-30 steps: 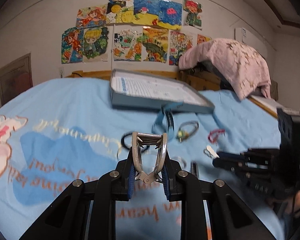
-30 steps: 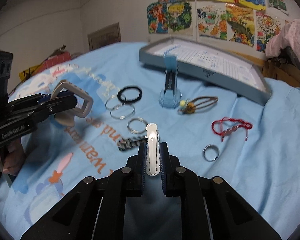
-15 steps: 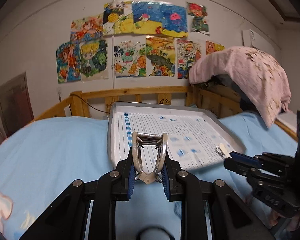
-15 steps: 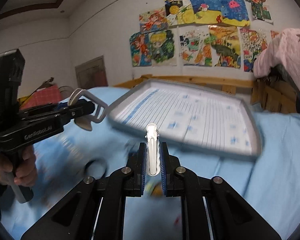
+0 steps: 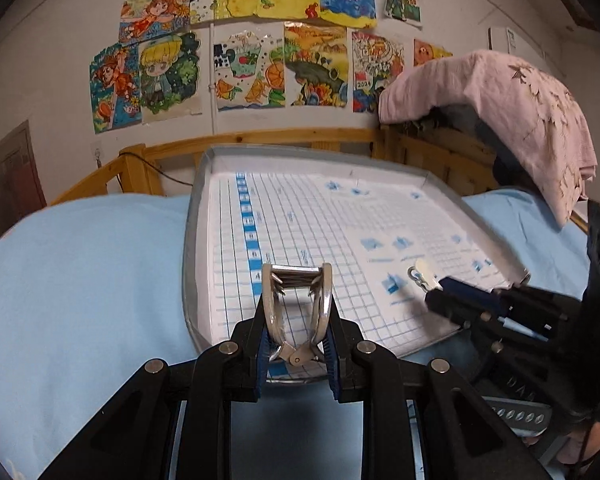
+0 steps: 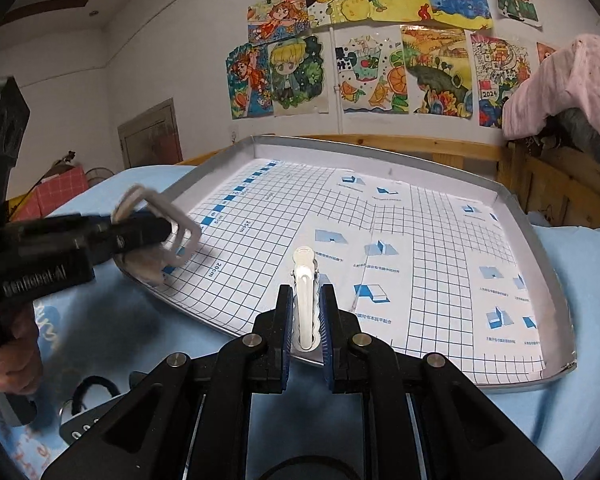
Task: Organize jewelry
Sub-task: 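Carry the buckle and white clip into the grey tray while both tools open, then withdraw both tools from the tray back toward the jewelry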
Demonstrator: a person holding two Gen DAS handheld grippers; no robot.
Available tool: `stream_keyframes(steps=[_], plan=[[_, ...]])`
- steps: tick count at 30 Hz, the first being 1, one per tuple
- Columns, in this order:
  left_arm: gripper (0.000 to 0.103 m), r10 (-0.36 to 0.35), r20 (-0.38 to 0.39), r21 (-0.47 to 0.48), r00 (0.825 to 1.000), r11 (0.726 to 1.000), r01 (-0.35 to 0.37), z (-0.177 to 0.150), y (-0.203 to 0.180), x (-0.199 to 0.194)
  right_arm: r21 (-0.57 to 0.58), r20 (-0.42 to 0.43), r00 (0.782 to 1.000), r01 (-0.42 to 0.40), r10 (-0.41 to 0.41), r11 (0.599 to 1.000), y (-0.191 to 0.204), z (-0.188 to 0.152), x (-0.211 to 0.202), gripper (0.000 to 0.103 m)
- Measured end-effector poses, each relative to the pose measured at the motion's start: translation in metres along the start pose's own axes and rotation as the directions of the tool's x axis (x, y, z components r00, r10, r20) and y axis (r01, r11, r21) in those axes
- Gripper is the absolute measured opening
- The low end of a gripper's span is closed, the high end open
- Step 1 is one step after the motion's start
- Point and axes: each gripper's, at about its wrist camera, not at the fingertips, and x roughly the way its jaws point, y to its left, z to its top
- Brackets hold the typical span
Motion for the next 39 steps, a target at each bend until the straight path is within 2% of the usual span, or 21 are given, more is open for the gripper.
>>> stream_keyframes(steps=[2, 5, 6, 7, 8, 9, 12, 13, 14, 16, 17, 19, 22, 27, 29, 32, 35, 39], plan=[[0.024, -0.007, 0.000, -0.017, 1.000, 1.000, 0.007, -0.004, 0.002, 0.000, 0.001, -0.003, 1.000, 0.003, -0.003, 1.000, -0.001, -0.004, -0.001, 0.012], [0.032, -0.028, 0.010, -0.025, 1.000, 0.999, 0.028, -0.007, 0.003, -0.003, 0.022, -0.001, 1.000, 0.006, -0.006, 1.000, -0.007, -0.005, -0.001, 0.021], [0.042, -0.030, 0.021, -0.027, 0.999, 0.999, 0.030, -0.006, 0.003, -0.006, 0.033, 0.001, 1.000, 0.004, -0.004, 0.999, -0.009, -0.006, -0.001, 0.026], [0.063, -0.026, 0.038, -0.030, 0.999, 0.999, 0.027, -0.006, 0.002, -0.011, 0.045, 0.004, 1.000, 0.000, 0.000, 0.999, -0.012, -0.006, -0.002, 0.028], [0.072, -0.019, 0.057, -0.032, 0.998, 0.999, 0.021, -0.006, 0.002, -0.015, 0.053, 0.009, 1.000, 0.001, -0.001, 0.999, -0.014, -0.008, -0.004, 0.028], [0.076, -0.009, 0.086, -0.033, 0.996, 0.999, 0.012, -0.006, 0.001, -0.022, 0.059, 0.018, 1.000, 0.005, -0.006, 0.998, -0.016, -0.009, -0.009, 0.028], [0.077, 0.000, 0.103, -0.037, 0.995, 0.999, 0.004, -0.007, -0.002, -0.036, 0.067, 0.037, 0.999, 0.032, -0.035, 0.997, -0.020, -0.007, -0.024, 0.029], [0.079, 0.004, 0.113, -0.046, 0.994, 0.999, 0.001, -0.008, -0.002, -0.042, 0.064, 0.040, 0.998, 0.040, -0.043, 0.997, -0.020, -0.006, -0.029, 0.031], [0.082, 0.006, 0.122, -0.055, 0.992, 0.999, 0.001, -0.008, -0.002, -0.048, 0.060, 0.049, 0.997, 0.056, -0.059, 0.997, -0.021, -0.004, -0.038, 0.037], [0.098, 0.015, 0.152, -0.073, 0.988, 0.997, -0.004, -0.011, -0.003, -0.065, 0.063, 0.071, 0.995, 0.066, -0.070, 0.996, -0.021, -0.003, -0.053, 0.047], [0.102, 0.029, 0.183, -0.083, 0.983, 0.996, -0.014, -0.013, -0.004, -0.077, 0.069, 0.085, 0.994, 0.066, -0.072, 0.995, -0.021, -0.003, -0.064, 0.051], [0.103, 0.049, 0.237, -0.097, 0.970, 0.995, -0.027, -0.018, -0.006, -0.100, 0.081, 0.111, 0.992, 0.057, -0.066, 0.995, -0.021, -0.003, -0.086, 0.055], [0.103, 0.069, 0.277, -0.129, 0.958, 0.991, -0.034, -0.023, -0.010, -0.131, 0.086, 0.152, 0.986, 0.059, -0.071, 0.995, -0.016, -0.004, -0.124, 0.064], [0.103, 0.071, 0.324, -0.129, 0.943, 0.991, -0.031, -0.038, -0.023, -0.186, 0.080, 0.246, 0.967, 0.050, -0.069, 0.996, 0.004, -0.009, -0.193, 0.090], [0.103, 0.070, 0.334, -0.120, 0.940, 0.992, -0.031, -0.048, -0.029, -0.207, 0.070, 0.277, 0.959, 0.043, -0.061, 0.997, 0.012, -0.014, -0.217, 0.096], [0.103, 0.074, 0.341, -0.117, 0.937, 0.992, -0.036, -0.065, -0.033, -0.231, 0.038, 0.322, 0.944, 0.062, -0.071, 0.997, 0.028, -0.028, -0.254, 0.101], [0.103, 0.073, 0.333, -0.121, 0.940, 0.992, -0.034, -0.086, -0.034, -0.249, 0.015, 0.359, 0.930, 0.079, -0.080, 0.997, 0.040, -0.043, -0.279, 0.101], [0.103, 0.075, 0.310, -0.137, 0.948, 0.990, -0.033, -0.116, -0.030, -0.264, 0.006, 0.355, 0.928, 0.120, -0.114, 0.993, 0.053, -0.069, -0.305, 0.101]])
